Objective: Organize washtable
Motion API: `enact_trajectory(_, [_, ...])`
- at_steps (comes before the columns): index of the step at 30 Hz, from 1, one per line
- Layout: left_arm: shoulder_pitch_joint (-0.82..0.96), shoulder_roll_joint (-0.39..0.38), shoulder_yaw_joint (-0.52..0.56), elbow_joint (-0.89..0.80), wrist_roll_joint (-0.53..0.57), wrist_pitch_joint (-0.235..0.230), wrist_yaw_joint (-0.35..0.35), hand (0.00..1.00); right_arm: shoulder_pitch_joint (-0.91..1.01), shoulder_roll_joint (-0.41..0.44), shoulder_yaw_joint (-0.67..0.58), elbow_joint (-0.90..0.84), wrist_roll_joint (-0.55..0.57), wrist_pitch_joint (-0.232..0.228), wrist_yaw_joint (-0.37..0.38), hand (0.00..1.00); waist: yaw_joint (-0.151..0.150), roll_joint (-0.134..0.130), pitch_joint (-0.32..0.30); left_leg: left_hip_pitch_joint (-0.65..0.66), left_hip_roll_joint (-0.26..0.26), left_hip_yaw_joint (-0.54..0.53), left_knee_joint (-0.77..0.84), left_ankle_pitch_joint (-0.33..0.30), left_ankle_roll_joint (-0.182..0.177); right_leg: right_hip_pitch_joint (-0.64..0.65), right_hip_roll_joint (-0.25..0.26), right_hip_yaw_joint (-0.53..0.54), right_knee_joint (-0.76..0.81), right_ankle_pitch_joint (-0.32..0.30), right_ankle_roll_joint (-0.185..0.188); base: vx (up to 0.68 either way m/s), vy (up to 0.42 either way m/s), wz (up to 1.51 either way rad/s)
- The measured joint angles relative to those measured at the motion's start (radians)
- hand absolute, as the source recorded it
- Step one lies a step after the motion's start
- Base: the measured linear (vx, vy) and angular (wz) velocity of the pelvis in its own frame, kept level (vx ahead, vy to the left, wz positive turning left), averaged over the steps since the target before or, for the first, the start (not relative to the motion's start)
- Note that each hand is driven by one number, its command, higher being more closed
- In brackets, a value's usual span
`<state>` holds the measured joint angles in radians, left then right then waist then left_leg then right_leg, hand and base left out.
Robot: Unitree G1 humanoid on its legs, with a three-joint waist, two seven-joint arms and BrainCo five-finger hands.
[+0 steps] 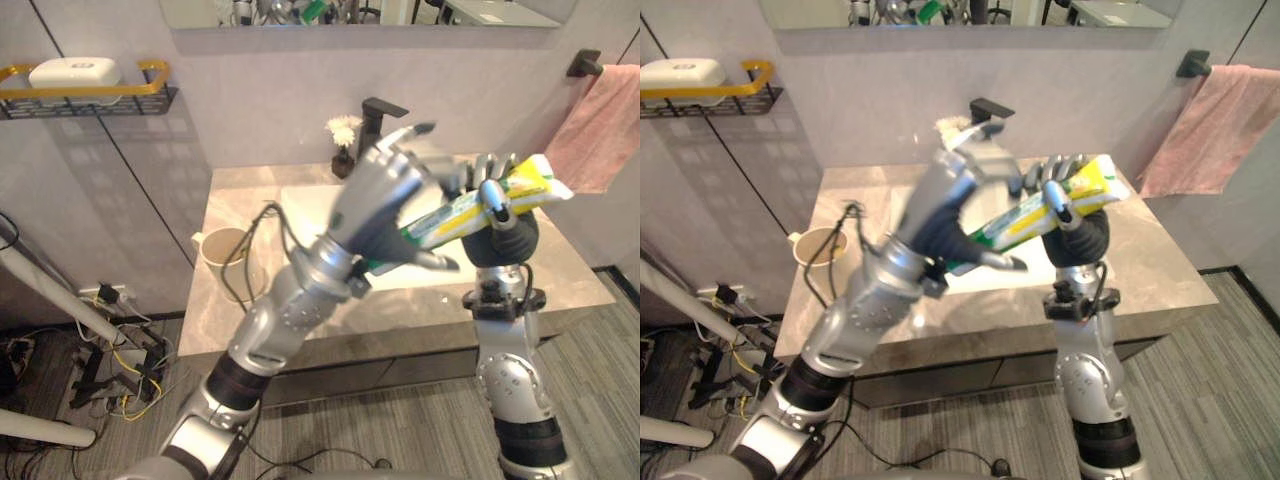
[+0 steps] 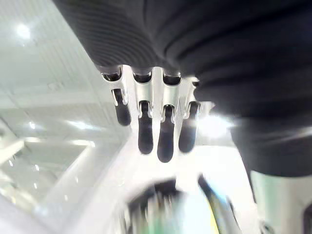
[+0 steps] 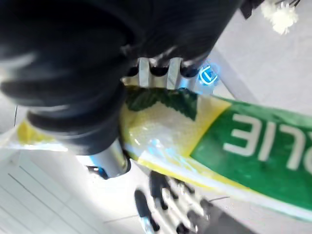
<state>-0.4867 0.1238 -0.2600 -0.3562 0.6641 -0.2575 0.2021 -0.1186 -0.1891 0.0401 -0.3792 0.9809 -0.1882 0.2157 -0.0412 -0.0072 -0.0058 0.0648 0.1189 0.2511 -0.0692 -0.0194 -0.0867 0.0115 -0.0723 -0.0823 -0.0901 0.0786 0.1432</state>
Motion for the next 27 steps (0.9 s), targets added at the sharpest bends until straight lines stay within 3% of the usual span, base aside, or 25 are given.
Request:
enact_trajectory(3, [0.001, 0.004, 0.072, -0.018, -0.024, 0.022, 0.047, 0.00, 0.008, 0.001, -0.020, 0.005, 0.002, 0.000, -0.018, 1.00, 0.003, 0.000, 0.000, 0.000, 0.000, 0.000, 0.000, 0.000, 0.000, 0.000, 0.000, 0.000, 0.000, 0.000, 0.000, 0.00, 0.000, 0.00])
enact_trajectory(15, [0.018, 0.020, 0.083, -0.040, -0.024, 0.036, 0.062, 0.00, 0.006, 0.010, -0.028, 0.004, 0.002, 0.000, -0.018, 1.00, 0.003, 0.000, 0.000, 0.000, 0.000, 0.000, -0.001, 0.000, 0.000, 0.000, 0.000, 0.000, 0.000, 0.000, 0.000, 0.00, 0.000, 0.00])
enact_trajectory(27, [0.084, 0.021, 0.176, -0.110, -0.026, 0.036, 0.069, 0.00, -0.006, 0.010, -0.032, 0.002, 0.001, 0.000, -0.020, 1.00, 0.003, 0.006, 0.001, -0.001, -0.001, 0.000, 0.000, 0.000, 0.000, 0.000, 0.000, 0.001, -0.001, 0.000, 0.000, 0.00, 0.000, 0.00])
